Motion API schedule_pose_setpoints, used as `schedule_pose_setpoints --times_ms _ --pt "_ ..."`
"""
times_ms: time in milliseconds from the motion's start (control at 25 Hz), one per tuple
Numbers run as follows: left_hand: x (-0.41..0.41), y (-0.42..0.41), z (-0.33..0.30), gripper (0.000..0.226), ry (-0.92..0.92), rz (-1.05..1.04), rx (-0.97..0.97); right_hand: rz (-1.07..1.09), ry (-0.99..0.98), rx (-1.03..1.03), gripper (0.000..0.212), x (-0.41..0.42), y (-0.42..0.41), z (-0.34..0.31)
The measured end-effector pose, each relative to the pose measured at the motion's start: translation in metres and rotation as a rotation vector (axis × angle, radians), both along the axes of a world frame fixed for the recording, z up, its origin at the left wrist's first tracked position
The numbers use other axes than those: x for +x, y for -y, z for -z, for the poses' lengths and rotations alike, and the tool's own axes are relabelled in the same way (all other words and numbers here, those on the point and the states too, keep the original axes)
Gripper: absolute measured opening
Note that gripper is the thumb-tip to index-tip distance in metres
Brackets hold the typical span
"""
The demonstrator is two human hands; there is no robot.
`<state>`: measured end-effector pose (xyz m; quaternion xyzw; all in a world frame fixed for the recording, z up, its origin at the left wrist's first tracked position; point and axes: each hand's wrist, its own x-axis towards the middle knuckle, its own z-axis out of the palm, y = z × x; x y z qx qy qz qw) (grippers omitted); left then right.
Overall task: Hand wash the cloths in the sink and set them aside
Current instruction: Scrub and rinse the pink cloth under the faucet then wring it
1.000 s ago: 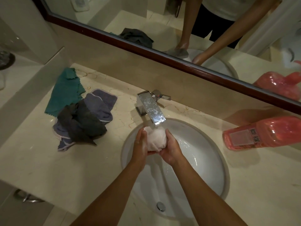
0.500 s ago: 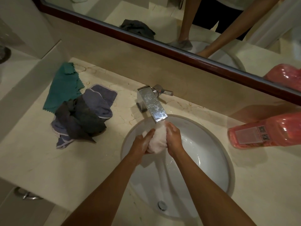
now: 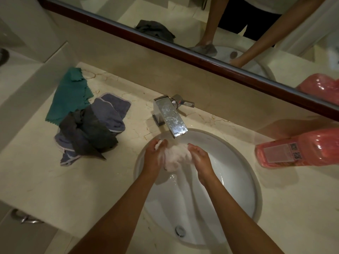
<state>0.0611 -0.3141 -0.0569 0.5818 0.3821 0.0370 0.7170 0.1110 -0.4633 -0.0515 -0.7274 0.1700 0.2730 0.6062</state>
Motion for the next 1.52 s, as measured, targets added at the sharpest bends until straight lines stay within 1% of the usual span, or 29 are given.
schedule_pose_setpoints --times_ms 80,120,200,240,280,320,360,440,480,520,600,640,680,720,760,840,920,1000,1040,1120,1200,1240,1360,1400,1440,1520 --pt "0.003 0.000 -0.003 0.008 0.023 0.085 -0.090 -0.024 -0.008 0.064 0.033 -0.003 -0.003 0.002" --pt "0.004 -0.001 -0.004 0.012 0.045 0.118 -0.150 -0.021 -0.089 0.158 0.036 -0.004 -0.004 0.002" --pt "0.008 -0.002 -0.007 0.018 0.065 0.169 -0.219 -0.047 -0.334 0.361 0.047 -0.003 -0.004 -0.002" --pt "0.009 -0.002 -0.008 0.016 0.074 0.196 -0.222 -0.083 -0.416 0.404 0.055 -0.003 -0.005 -0.004" --pt "0.011 -0.001 -0.009 0.011 0.080 0.215 -0.209 -0.115 -0.449 0.418 0.061 -0.002 -0.007 -0.005" --pt "0.013 0.000 -0.010 0.006 0.077 0.216 -0.176 -0.123 -0.442 0.411 0.060 -0.002 -0.010 -0.005" --pt "0.015 0.000 -0.009 0.005 0.067 0.194 -0.130 -0.111 -0.412 0.411 0.055 -0.001 -0.013 -0.005" --pt "0.016 0.004 -0.002 0.010 0.007 0.090 -0.061 -0.047 -0.331 0.426 0.039 -0.001 -0.018 -0.008" --pt "0.014 0.007 -0.001 0.016 -0.027 0.028 -0.084 -0.006 -0.285 0.432 0.031 -0.001 -0.020 -0.010" --pt "0.012 0.010 0.000 0.024 -0.053 -0.036 -0.160 0.040 -0.241 0.438 0.024 -0.002 -0.022 -0.009" --pt "0.008 0.020 0.000 0.040 -0.075 -0.112 -0.429 0.177 -0.153 0.374 0.018 -0.004 -0.029 -0.008" --pt "0.004 0.026 -0.002 0.047 -0.081 -0.107 -0.529 0.250 -0.113 0.293 0.019 -0.004 -0.034 -0.007" --pt "0.000 0.032 -0.004 0.052 -0.081 -0.069 -0.590 0.308 -0.078 0.196 0.024 -0.003 -0.039 -0.006" --pt "-0.002 0.036 -0.005 0.055 -0.079 -0.023 -0.608 0.347 -0.045 0.104 0.028 0.000 -0.043 -0.004" --pt "-0.002 0.038 -0.004 0.055 -0.083 0.006 -0.588 0.377 -0.016 0.036 0.030 0.002 -0.045 -0.001" --pt "0.005 0.036 -0.004 0.046 -0.102 0.050 -0.481 0.411 0.027 -0.001 0.029 0.007 -0.046 0.002" --pt "0.014 0.031 -0.003 0.037 -0.145 0.046 -0.395 0.351 0.041 -0.042 0.024 0.006 -0.042 0.005" --pt "0.020 0.028 -0.001 0.038 -0.161 -0.009 -0.337 0.240 0.034 -0.052 0.021 -0.001 -0.033 0.011" --pt "0.021 0.027 -0.001 0.039 -0.153 -0.041 -0.316 0.215 0.016 -0.011 0.021 -0.005 -0.028 0.014" --pt "0.025 0.028 0.001 0.040 -0.111 -0.085 -0.288 0.230 -0.038 0.136 0.022 -0.013 -0.014 0.016" --pt "0.030 0.029 -0.001 0.035 -0.094 -0.151 -0.381 0.277 -0.073 0.285 0.026 -0.015 -0.003 0.011" --pt "0.032 0.029 0.003 0.032 -0.070 -0.159 -0.368 0.304 -0.083 0.347 0.027 -0.015 0.001 0.009" --pt "0.034 0.032 0.012 0.031 -0.058 -0.023 -0.088 0.388 -0.146 0.481 0.030 -0.013 0.006 0.008" --pt "0.035 0.033 0.016 0.034 -0.083 -0.003 -0.042 0.407 -0.172 0.506 0.029 -0.012 0.004 0.008" --pt "0.035 0.033 0.019 0.038 -0.117 -0.004 -0.008 0.399 -0.186 0.508 0.027 -0.012 0.000 0.007" --pt "0.037 0.034 0.020 0.044 -0.147 -0.068 0.038 0.344 -0.174 0.424 0.022 -0.013 -0.012 0.007"
